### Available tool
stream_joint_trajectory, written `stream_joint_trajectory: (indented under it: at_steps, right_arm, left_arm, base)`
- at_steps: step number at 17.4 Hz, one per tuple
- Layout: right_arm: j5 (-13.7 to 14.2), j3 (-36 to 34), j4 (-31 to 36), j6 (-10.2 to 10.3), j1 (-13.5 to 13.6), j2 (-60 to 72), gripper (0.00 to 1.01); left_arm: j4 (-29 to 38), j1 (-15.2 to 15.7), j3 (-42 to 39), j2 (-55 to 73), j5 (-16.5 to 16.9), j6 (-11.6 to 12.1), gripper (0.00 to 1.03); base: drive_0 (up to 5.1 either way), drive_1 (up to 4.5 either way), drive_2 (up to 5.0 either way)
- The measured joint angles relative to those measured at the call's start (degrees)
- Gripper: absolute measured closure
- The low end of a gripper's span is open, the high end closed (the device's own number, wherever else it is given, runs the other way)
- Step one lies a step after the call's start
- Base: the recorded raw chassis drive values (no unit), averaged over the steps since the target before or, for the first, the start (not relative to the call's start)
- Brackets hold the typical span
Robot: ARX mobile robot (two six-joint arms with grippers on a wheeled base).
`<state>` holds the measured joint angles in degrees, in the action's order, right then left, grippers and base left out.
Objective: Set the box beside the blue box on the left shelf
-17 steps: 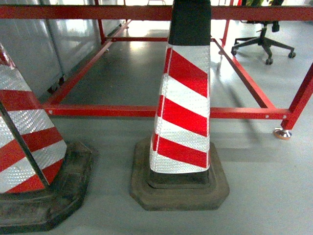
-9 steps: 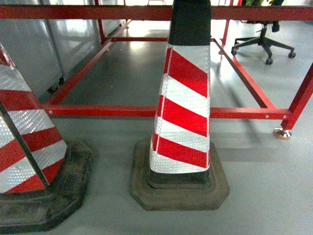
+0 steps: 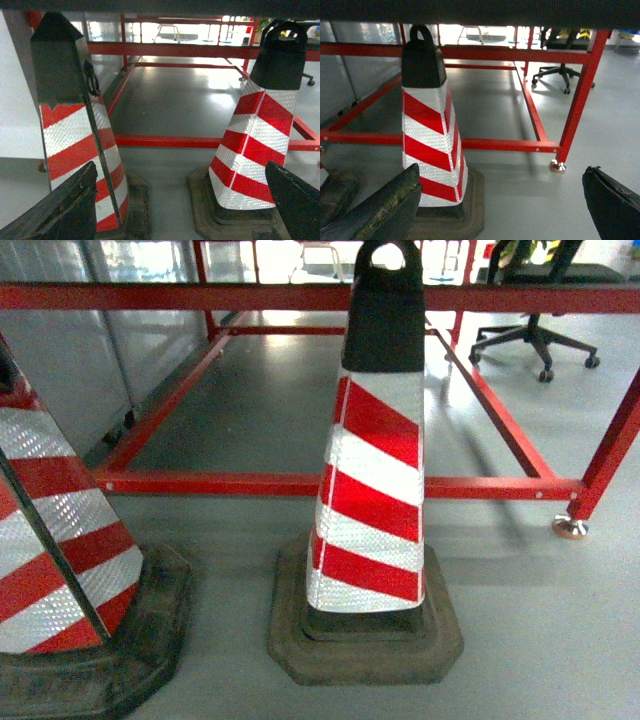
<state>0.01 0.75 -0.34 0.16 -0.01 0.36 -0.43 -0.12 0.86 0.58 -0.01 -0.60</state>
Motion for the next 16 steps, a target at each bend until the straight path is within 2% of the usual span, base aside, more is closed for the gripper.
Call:
stream_joint_trajectory:
  at_steps: [16]
  right_arm:
    - [0.02, 0.0, 0.02, 0.04, 0.0, 0.0, 0.03]
  left_arm:
    - [0.15, 0.0, 0.0, 0.0, 0.02, 0.63, 0.05]
  base:
    - [0.0, 0.0, 0.0]
